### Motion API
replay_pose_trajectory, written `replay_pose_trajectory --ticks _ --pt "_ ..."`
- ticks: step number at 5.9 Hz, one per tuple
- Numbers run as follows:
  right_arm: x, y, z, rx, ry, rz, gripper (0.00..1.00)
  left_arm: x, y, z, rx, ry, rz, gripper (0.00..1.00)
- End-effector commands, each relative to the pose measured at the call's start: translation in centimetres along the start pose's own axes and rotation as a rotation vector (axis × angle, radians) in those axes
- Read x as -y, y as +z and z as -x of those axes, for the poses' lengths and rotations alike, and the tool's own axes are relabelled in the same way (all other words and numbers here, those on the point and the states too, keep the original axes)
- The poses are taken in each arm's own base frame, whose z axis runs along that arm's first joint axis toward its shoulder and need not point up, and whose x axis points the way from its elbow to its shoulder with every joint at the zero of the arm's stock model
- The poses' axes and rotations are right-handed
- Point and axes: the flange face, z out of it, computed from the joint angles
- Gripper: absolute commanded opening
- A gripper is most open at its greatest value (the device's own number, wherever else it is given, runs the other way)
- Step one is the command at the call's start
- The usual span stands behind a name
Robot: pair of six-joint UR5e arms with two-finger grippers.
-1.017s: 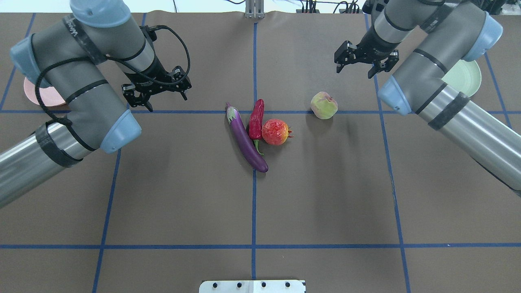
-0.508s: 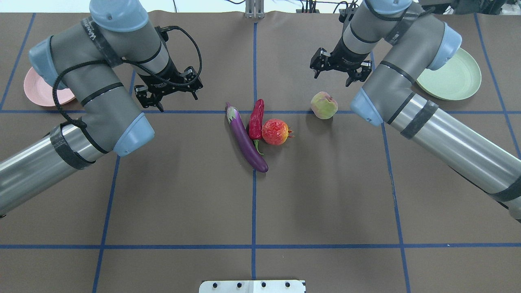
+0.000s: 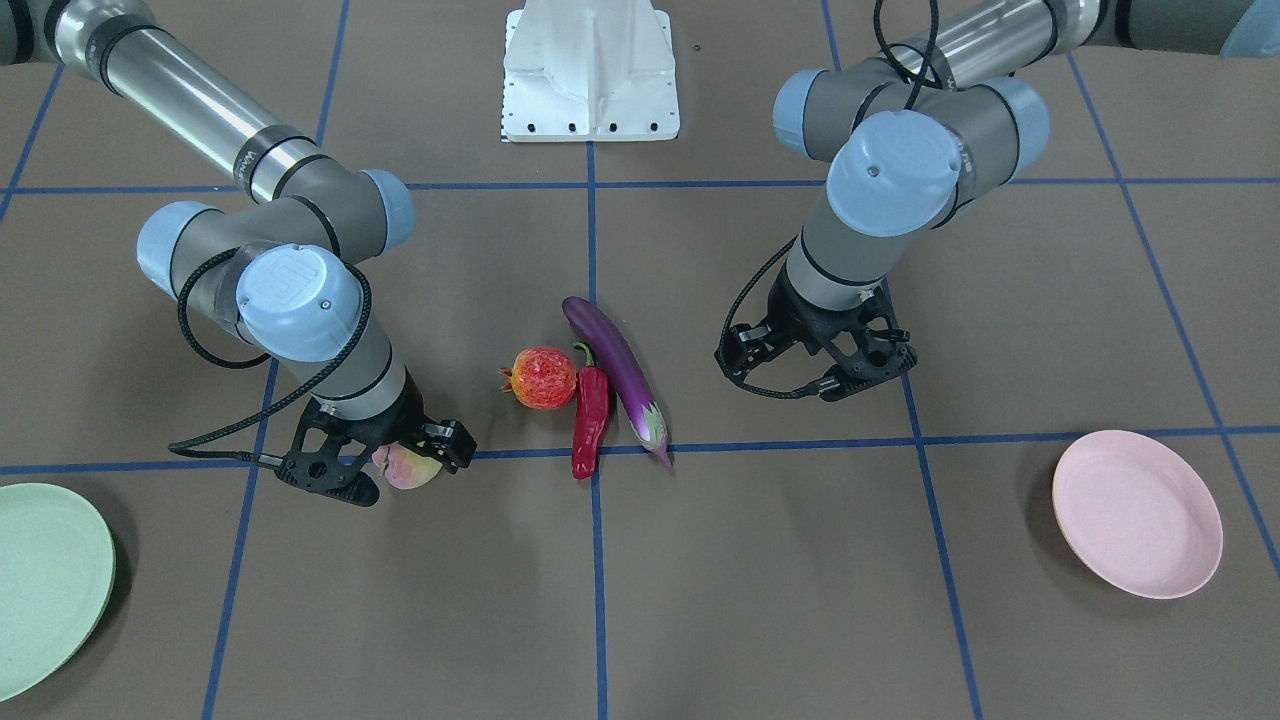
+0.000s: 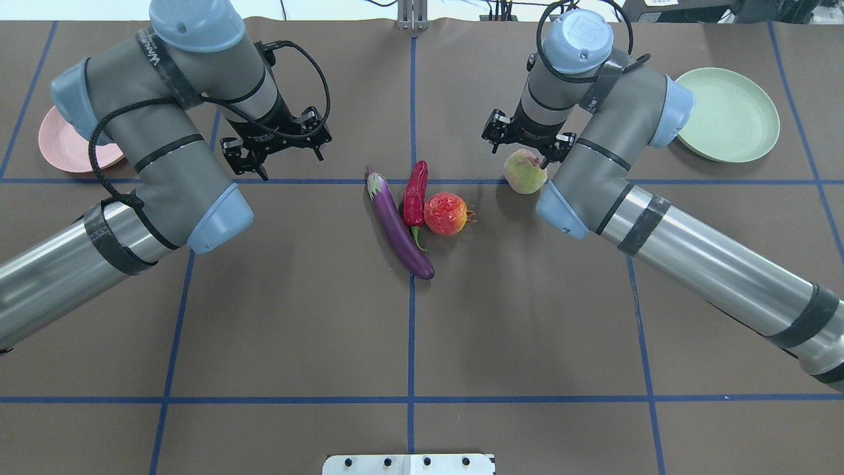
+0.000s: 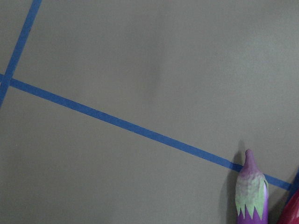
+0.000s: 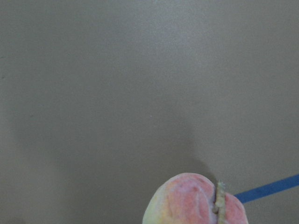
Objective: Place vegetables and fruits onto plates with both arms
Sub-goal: 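Close the right gripper on the peach and lift it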
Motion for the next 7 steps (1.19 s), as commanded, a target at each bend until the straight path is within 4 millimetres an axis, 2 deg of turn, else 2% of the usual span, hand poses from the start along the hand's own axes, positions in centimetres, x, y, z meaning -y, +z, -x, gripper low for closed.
replay_pose_trajectory --ticks 1,3,5,7 --pt "0.0 -0.2 -0.2 -0.007 0.001 0.004 1.0 0.0 -0.1 0.0 -0.001 0.0 0.0 1.0" --pt "0.8 -3.5 -0.1 -0.005 0.026 0.018 1.0 0.0 -0.1 0.0 -0.001 0.0 0.0 1.0" --pt "0.5 -2.1 -0.5 -0.032 0.025 0.016 1.0 -0.1 -0.1 0.1 -0.002 0.001 -0.002 1.0" --pt "-1.1 0.2 0.2 -0.069 0.001 -0.01 1.0 -0.1 -0.4 0.0 -0.005 -0.01 -0.015 1.0"
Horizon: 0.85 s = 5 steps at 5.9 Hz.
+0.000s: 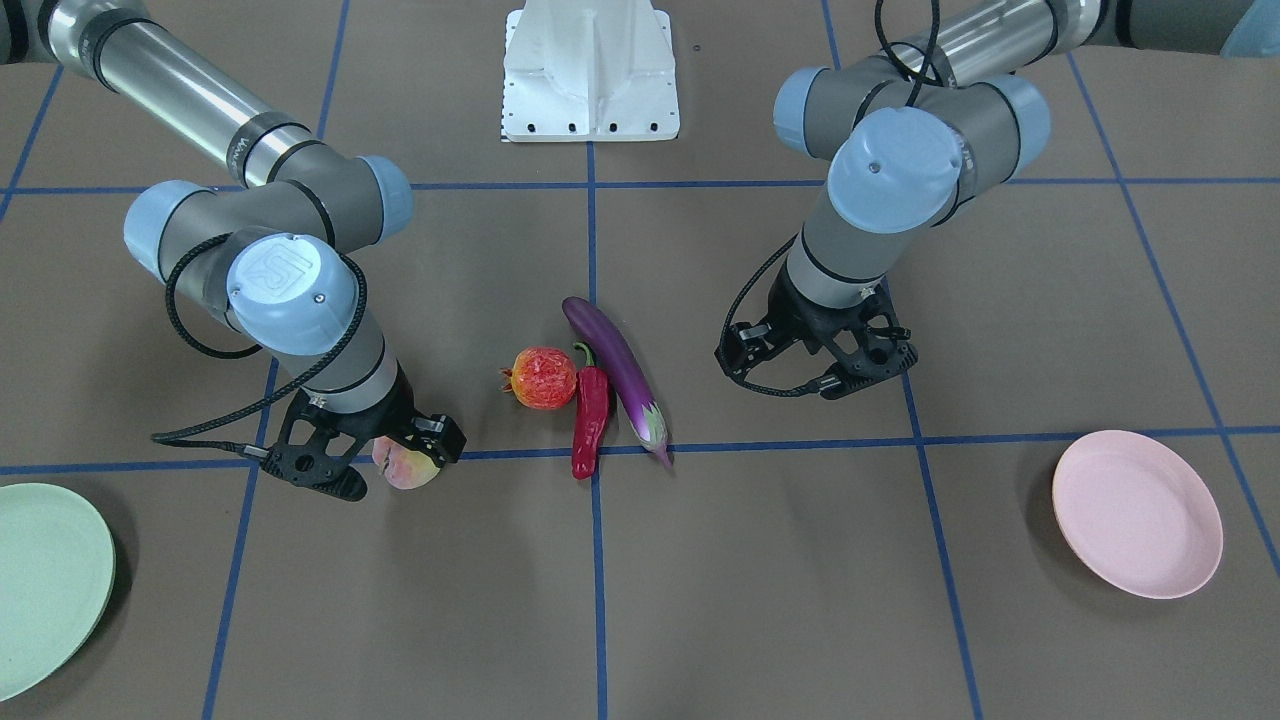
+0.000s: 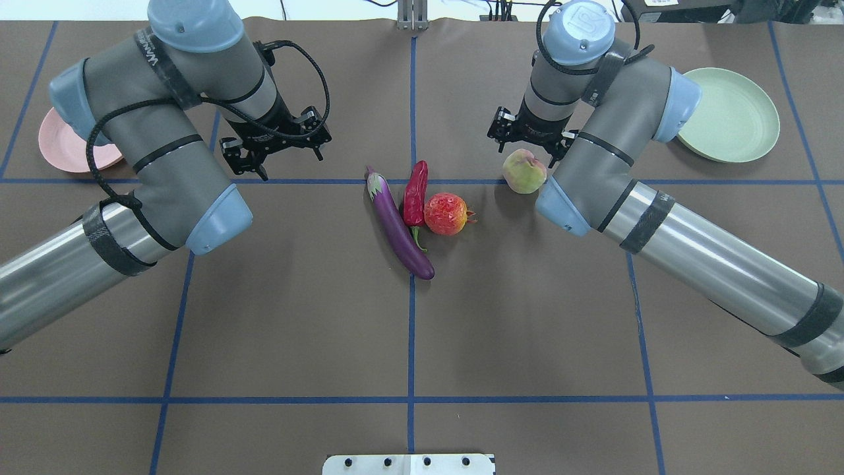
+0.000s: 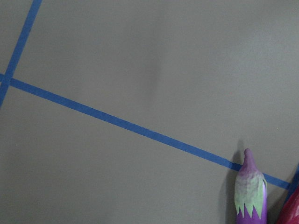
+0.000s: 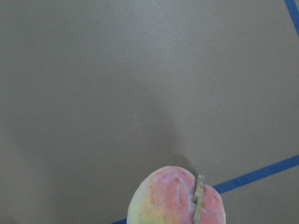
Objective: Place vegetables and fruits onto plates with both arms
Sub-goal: 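Close the right gripper on the peach and lift it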
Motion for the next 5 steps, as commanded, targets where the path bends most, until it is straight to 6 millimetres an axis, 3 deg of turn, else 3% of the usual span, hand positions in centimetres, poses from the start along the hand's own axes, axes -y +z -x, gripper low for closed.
replay_pose_trajectory --ticks 1,4,5 --pt "-0.6 1.3 0.2 -0.023 -0.009 -0.008 1.0 0.0 -0.1 0.0 0.0 -0.008 -0.008 1.0" --pt "-0.8 2.3 -0.1 -0.045 -0.012 -0.019 1.0 0.0 -0.1 0.0 -0.001 -0.008 -0.008 1.0" --pt "-0.7 2.3 -0.1 -0.047 -0.012 -0.026 0.88 0.0 -0.2 -0.1 -0.002 -0.012 -0.01 1.0"
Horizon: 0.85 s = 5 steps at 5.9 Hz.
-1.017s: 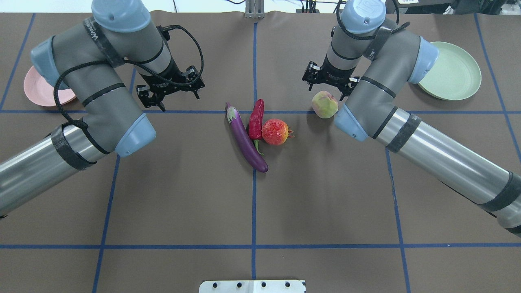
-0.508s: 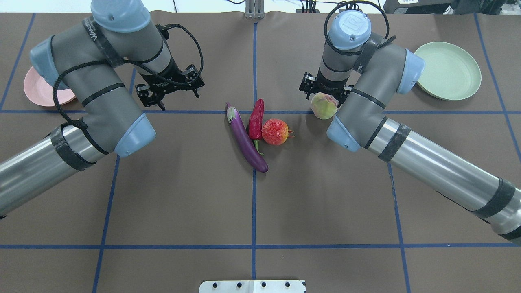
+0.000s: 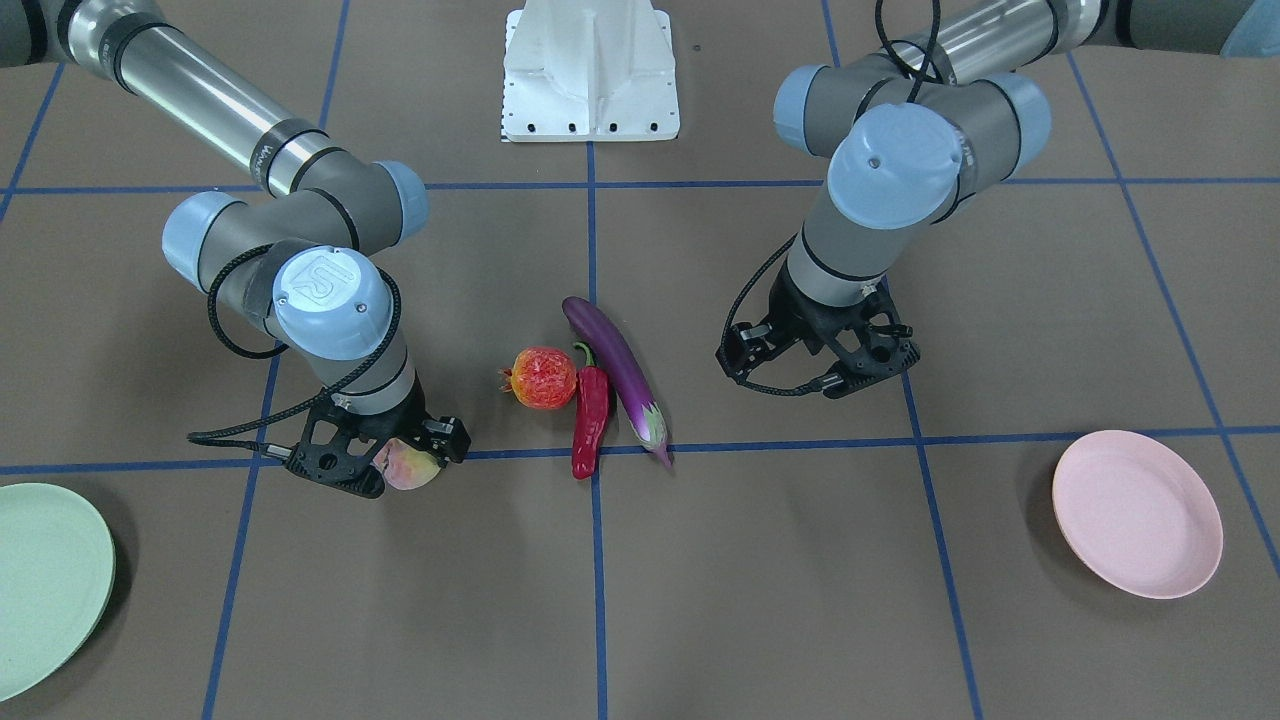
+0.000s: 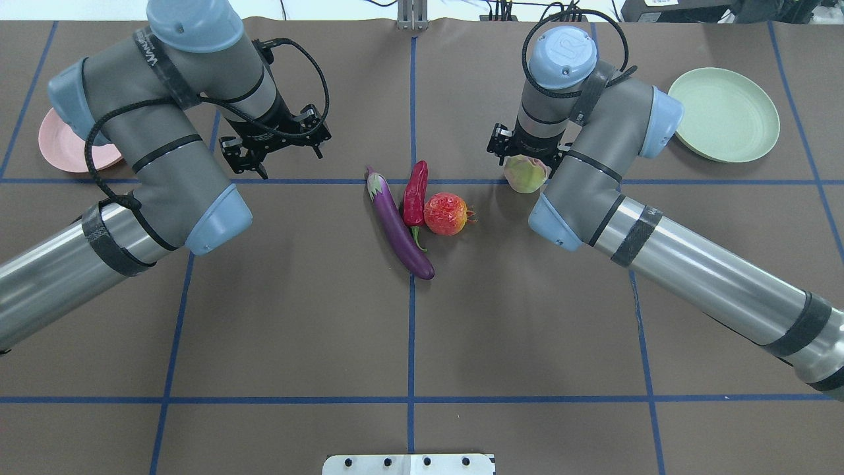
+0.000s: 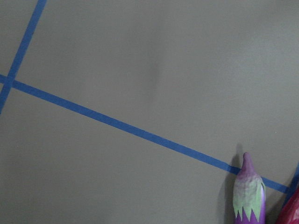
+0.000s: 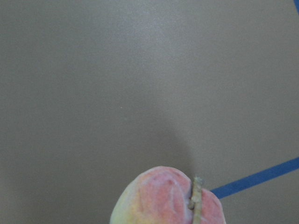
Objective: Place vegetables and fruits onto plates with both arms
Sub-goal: 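Close the right gripper on the peach and lift it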
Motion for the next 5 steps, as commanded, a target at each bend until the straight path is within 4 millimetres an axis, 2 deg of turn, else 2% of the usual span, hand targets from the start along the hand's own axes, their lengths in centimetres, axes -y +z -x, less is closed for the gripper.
replay_pose_trajectory --ticks 1,2,3,4,5 --pt "0.0 -0.2 0.1 0.002 -0.003 -0.01 0.16 -0.1 -0.3 -0.1 -0.005 -0.002 -0.002 1.0" --pt "-0.4 0.0 0.2 -0.007 -0.013 -0.047 0.0 -0.1 -0.3 -0.1 -0.006 -0.003 -0.004 1.0" --pt "0.1 -1.2 0.1 0.011 -0.01 -0.055 0.0 -0.5 -0.2 -0.5 -0.007 -0.026 0.002 1.0" --pt "2.7 -4.6 -0.9 0.059 0.02 -0.053 0.0 -2.9 1.1 -2.4 -0.004 -0.03 0.02 1.0" --pt "5.2 -8.1 -3.1 0.113 0.038 -0.036 0.0 -4.4 1.9 -4.6 0.0 -0.044 0.03 1.0"
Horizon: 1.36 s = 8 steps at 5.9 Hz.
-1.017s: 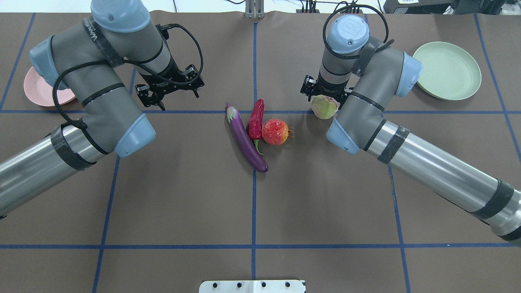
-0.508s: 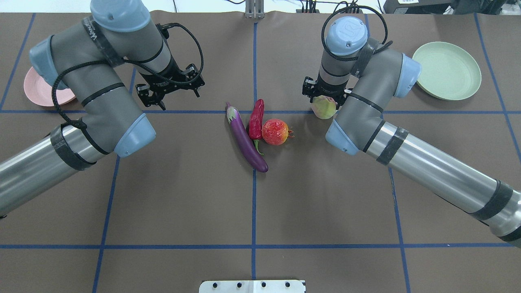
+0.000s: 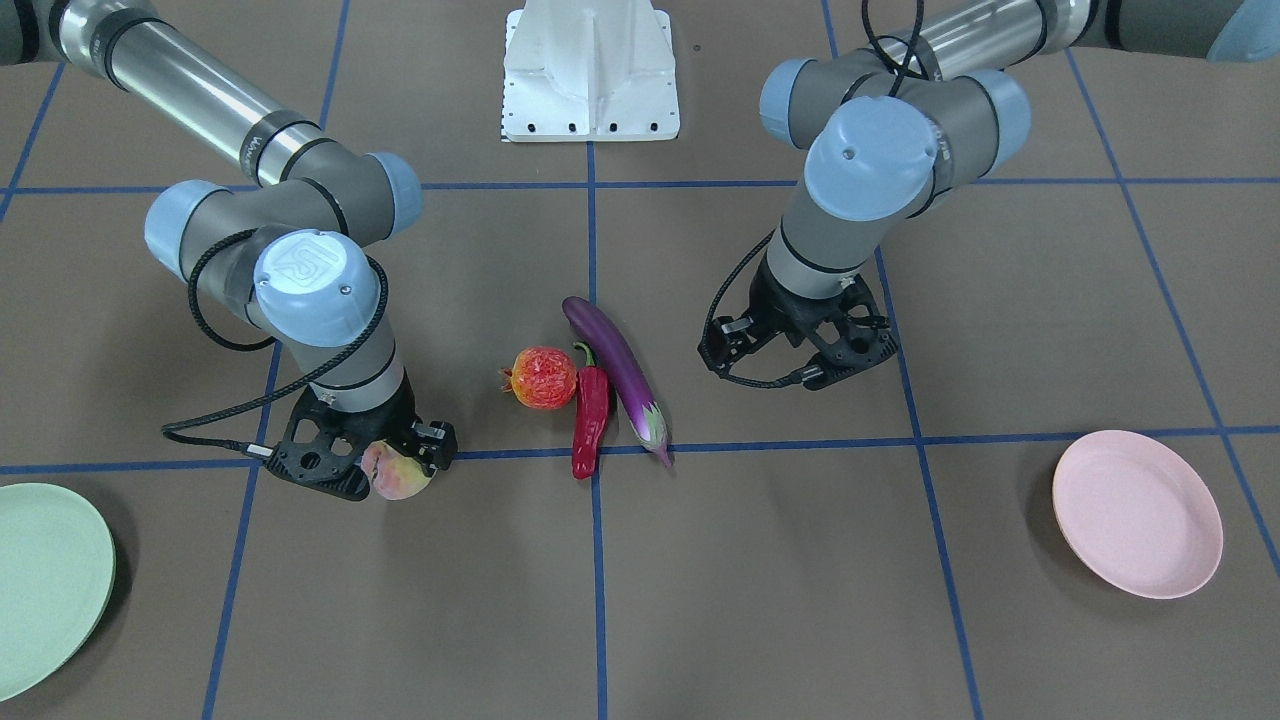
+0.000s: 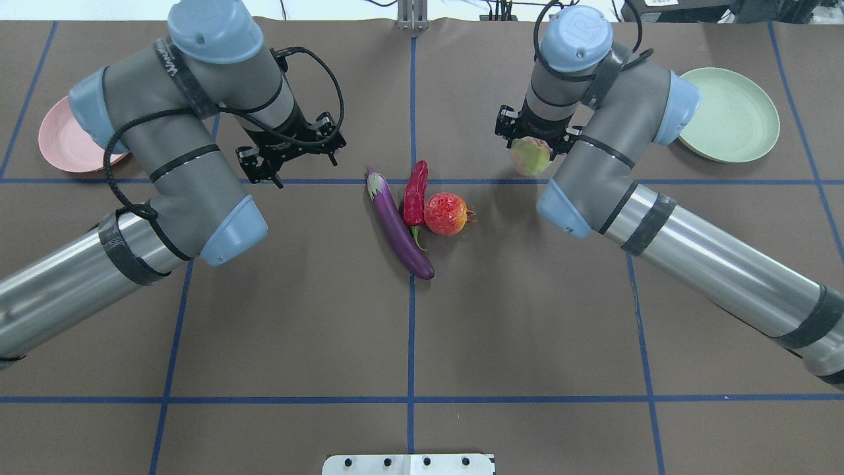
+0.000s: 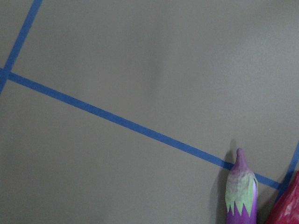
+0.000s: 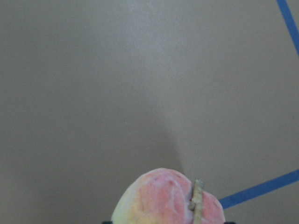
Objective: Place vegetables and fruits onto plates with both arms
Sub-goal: 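Carry the peach to the green plate while the left gripper descends on the eggplant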
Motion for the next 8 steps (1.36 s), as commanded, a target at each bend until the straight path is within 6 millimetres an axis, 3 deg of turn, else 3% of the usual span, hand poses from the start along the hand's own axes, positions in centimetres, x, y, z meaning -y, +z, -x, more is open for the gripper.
replay_pose_trajectory --ticks 1,2,3,4,6,8 --pt "4.0 -4.5 -2.8 0.056 -0.004 -0.011 0.0 -2.6 2.3 -4.8 0.021 -0.029 0.012 1.0" --pt "6.6 -6.2 -4.8 0.058 -0.047 -0.044 0.0 -2.9 4.2 -6.8 0.048 -0.023 -0.032 0.99" --pt "8.9 -6.4 -7.7 0.035 -0.111 -0.066 0.0 -1.8 6.2 -7.2 0.02 -0.022 -0.042 0.9" --pt "11.5 -6.9 -10.9 0.008 -0.172 -0.086 0.0 -1.0 7.8 -7.3 0.004 -0.033 -0.043 0.87" --pt "14.9 -7.9 -15.7 -0.025 -0.212 -0.111 0.0 -0.6 8.3 -8.2 0.011 -0.037 -0.042 0.83" --pt "18.6 -7.0 -20.6 -0.081 -0.254 -0.106 0.0 0.0 9.7 -8.5 0.01 -0.034 -0.043 0.83"
